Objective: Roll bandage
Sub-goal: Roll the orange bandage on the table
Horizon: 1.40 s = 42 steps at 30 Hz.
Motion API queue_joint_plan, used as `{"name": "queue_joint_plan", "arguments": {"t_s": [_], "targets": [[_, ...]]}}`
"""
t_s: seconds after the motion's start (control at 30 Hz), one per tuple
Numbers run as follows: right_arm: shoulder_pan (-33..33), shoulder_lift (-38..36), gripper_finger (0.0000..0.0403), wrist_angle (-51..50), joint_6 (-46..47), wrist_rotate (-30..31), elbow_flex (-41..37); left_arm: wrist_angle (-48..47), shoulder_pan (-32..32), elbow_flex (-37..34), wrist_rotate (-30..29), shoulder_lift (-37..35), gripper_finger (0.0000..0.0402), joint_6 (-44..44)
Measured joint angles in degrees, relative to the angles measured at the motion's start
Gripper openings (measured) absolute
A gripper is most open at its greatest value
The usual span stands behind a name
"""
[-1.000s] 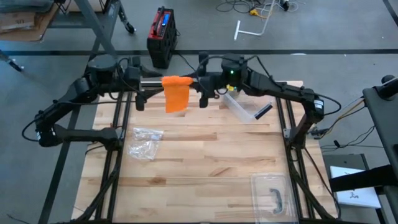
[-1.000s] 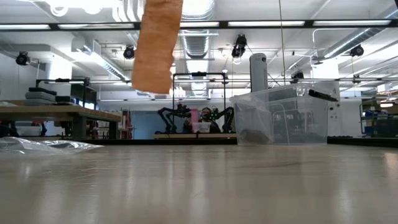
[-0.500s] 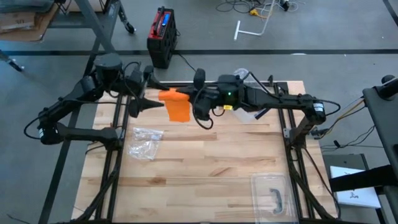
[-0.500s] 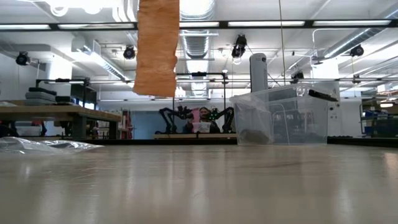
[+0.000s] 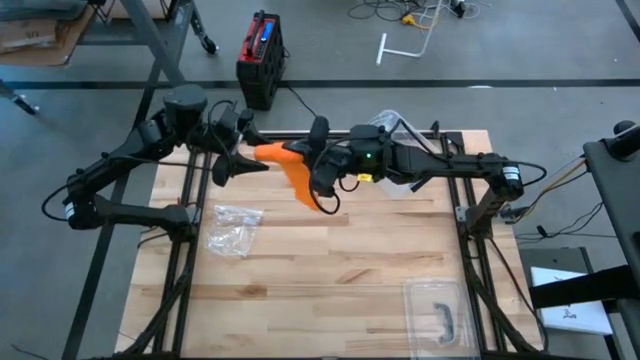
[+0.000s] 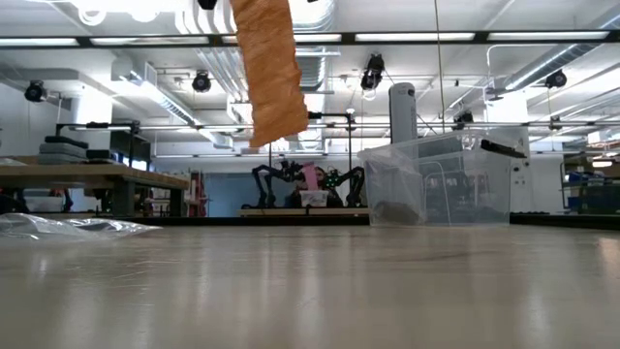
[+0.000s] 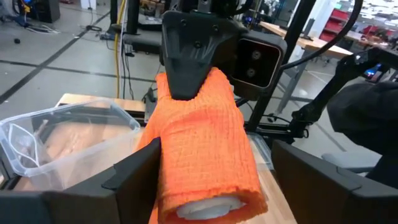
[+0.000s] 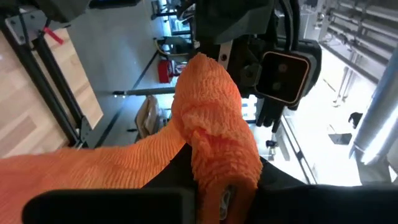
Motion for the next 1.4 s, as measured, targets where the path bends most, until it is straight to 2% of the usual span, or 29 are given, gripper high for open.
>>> {"name": "queue_joint_plan", "arguments": {"t_s": [0.17,0.27,0.47,0.63,0.8,0.9,1.03,1.1,1.2,1.3,1.4], "targets": [[0.01,0.0,0.0044,-0.45,-2.47,-0.2,0.0,-0.35,0.0,-0.04,0.43,-0.12,0.0265,0.31],[0.01,0.0,0.0046,-0.61,-2.82,-0.44,0.0,-0.67,0.0,-0.07,0.35,0.07,0.0236,1.38],[-0.15,0.0,0.0087,-2.98,0.08,-0.81,0.02,-1.92,-0.11,-0.15,-3.61,0.1,0.0129,6.18],[-0.16,-0.13,0.0158,-3.51,15.04,0.0,0.11,-1.64,-0.13,-0.17,-3.71,-0.03,0.004,10.05],[-0.44,-1.82,0.0243,-8.99,36.43,0.01,0.65,-1.13,-0.16,-0.17,-9.24,-0.03,0.0037,13.34],[-1.28,-3.0,0.0292,-11.63,48.7,-3.25,0.7,-0.62,-0.11,-0.35,-12.83,-0.03,0.0062,15.97],[-3.96,-3.97,0.0338,-11.2,61.54,-7.95,0.68,2.21,-0.78,-1.15,-13.18,0.38,0.009,20.91],[-5.82,-4.14,0.0345,-11.57,65.77,-9.46,0.68,3.26,-1.34,-1.38,-13.28,0.73,0.009,22.23],[-8.04,-4.08,0.0344,-11.93,69.18,-14.91,0.65,3.95,-1.6,-1.38,-13.69,1.5,0.0078,23.81],[-9.22,-4.02,0.0326,-11.56,71.59,-18.15,0.62,4.53,-1.64,-1.38,-13.79,2.25,0.0063,24.28],[-9.53,-4.0,0.0295,-11.39,71.65,-18.48,0.63,5.64,-1.64,-1.38,-15.29,2.76,0.0058,24.39]]}}
